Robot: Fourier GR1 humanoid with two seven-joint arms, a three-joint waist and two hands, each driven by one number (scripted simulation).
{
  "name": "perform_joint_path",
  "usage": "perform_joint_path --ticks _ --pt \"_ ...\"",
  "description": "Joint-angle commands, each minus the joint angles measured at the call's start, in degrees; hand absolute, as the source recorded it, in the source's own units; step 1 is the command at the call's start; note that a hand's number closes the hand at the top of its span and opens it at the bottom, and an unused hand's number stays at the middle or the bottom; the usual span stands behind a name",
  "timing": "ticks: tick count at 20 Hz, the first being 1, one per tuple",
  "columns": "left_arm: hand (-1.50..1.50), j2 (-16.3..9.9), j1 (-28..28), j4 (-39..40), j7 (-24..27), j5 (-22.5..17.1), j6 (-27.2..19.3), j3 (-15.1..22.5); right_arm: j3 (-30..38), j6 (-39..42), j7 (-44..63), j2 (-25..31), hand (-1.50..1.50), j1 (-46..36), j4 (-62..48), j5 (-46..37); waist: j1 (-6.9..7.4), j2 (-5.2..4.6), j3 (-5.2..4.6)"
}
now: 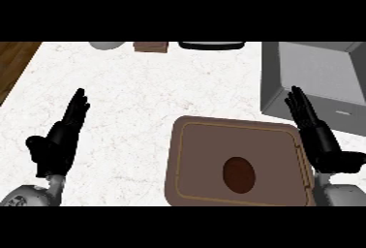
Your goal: Pick the cupcake from the tray and place it in the cardboard box
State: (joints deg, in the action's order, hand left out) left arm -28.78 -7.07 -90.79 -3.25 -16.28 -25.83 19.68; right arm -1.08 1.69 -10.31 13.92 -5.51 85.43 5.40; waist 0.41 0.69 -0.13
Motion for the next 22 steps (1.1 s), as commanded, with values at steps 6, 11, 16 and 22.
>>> perform_joint_path --ticks 6,11,16,22 --pt "0.00 -7.4 4.7 5.5 1.5 5.0 0.9 -1.2 12.3 -16.6 -25.2 -3.5 -1.50 19.2 12.6 -4.7 -11.13 2.01 0.58" --pt "0.00 -6.4 6.5 6.8 2.3 4.6 2.3 0.3 21.2 -27.2 -37.8 -13.6 -1.50 27.4 10.9 -0.2 -10.77 0.73 0.61" --pt "0.00 -6.4 5.7 6.7 3.2 5.2 3.6 1.0 13.5 -30.7 -55.0 -13.8 -1.50 42.2 13.0 -7.9 -8.07 0.19 0.21" --pt "0.00 -5.5 3.4 8.5 5.3 5.4 5.0 0.6 0.1 -44.8 -55.6 -13.9 -1.50 58.2 14.5 -13.1 -6.09 -0.43 0.00"
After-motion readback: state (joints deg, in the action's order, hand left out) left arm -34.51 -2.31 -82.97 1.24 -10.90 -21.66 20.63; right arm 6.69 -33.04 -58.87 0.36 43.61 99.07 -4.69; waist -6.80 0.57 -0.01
